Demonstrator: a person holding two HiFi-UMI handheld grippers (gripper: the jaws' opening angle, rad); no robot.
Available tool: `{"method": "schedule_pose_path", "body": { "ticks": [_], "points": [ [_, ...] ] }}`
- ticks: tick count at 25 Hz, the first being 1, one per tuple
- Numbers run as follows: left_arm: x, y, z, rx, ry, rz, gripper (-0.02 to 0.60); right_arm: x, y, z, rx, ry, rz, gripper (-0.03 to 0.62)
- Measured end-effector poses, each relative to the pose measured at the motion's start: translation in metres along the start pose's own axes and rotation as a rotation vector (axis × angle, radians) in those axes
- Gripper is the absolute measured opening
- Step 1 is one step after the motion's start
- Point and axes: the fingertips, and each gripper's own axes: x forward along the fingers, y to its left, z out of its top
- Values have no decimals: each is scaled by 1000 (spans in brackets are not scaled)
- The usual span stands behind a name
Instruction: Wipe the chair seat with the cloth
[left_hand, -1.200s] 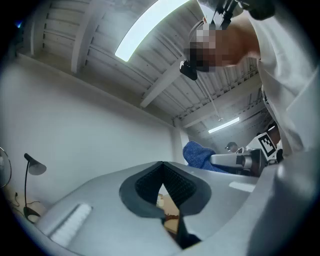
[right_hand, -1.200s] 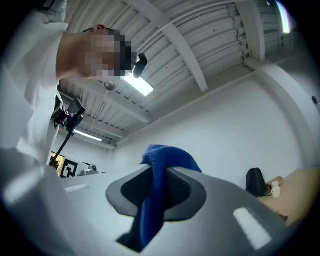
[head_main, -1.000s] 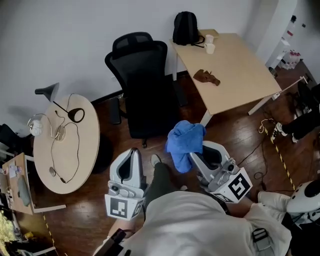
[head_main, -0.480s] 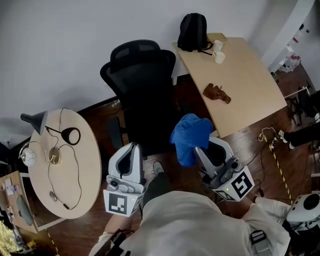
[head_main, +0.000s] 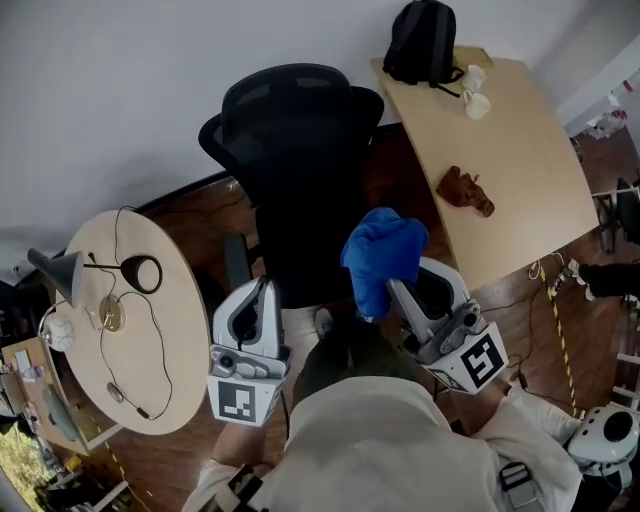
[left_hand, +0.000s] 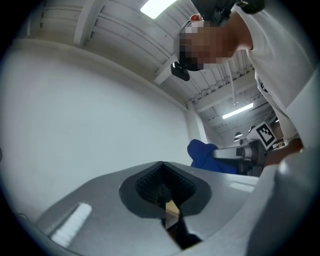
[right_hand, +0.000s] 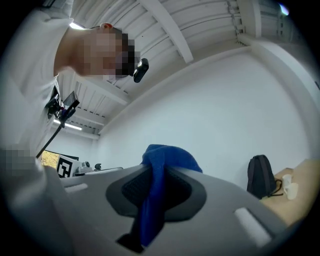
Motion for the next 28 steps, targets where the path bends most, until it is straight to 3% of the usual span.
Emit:
{"method": "schedule_pose_path", "body": {
  "ticks": [2,4,9,13,16,18,20,23,28],
  "points": [
    [26,19,-37,-5,22,13,9,29,-43,-51,33,65,-19,58],
    [31,32,-92,-23,78,28,9,44,-76,-136,85,161,-53,58],
    [-10,35,-253,-89,118,92,9,43,-126,-433,197,374,-134,58],
    [-67,7,-338,-136,126,110,11,29,-124,-662,304,533,-203,58],
    [-113,-8,-383,-151,163,108,11,22,-103,-821,411,732,-241,58],
    [-138,-13,-407,-149,184,102,11,28,-81,-903,440,869,-217,57],
    [-155,-18,-425,-150,202,101,11,40,-63,-954,457,955,-175,57],
    [-172,-21,-437,-150,221,101,11,61,-44,-992,499,1035,-133,57],
    [-179,-14,-434,-155,221,95,11,50,-78,-1010,543,1072,-238,57]
  ]
}}
